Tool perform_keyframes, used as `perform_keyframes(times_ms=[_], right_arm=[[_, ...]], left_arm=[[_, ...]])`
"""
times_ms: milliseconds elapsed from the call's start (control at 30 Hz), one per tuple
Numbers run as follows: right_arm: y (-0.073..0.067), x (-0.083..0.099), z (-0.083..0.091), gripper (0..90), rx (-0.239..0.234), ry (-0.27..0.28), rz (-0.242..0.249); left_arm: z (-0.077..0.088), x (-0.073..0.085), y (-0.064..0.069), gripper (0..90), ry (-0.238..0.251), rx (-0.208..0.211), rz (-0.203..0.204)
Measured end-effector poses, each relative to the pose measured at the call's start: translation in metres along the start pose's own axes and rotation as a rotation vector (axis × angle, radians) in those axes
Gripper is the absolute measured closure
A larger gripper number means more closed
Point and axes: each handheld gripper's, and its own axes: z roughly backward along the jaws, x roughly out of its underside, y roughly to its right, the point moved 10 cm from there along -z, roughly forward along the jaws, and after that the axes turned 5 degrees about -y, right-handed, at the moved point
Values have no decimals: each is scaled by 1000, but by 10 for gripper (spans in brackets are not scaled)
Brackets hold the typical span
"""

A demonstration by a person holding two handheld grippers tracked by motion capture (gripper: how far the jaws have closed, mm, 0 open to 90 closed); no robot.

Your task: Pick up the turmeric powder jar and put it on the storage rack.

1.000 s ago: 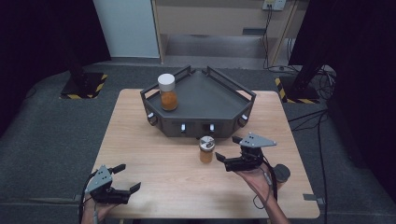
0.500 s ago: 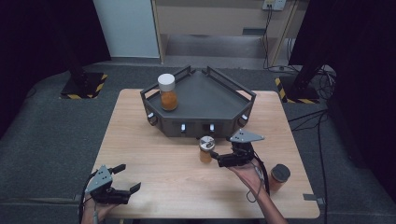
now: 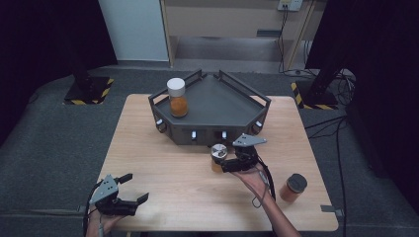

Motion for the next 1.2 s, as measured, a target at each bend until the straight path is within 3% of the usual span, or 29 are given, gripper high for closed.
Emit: perform_keyframes(times_ms=[333, 633, 767, 1200], right_arm=[[2, 2, -19, 160, -10, -36, -1], [3, 7, -31, 265, -8, -34, 8], [1, 6, -32, 338, 19, -37, 42], [-4, 4, -32, 348, 26, -45, 83]], left_arm=[[0, 0, 0, 47, 0, 3, 4], [0, 0, 0, 48, 2, 4, 3], [0, 0, 0, 48, 4, 4, 4], [0, 0, 0, 49, 3, 5, 5]])
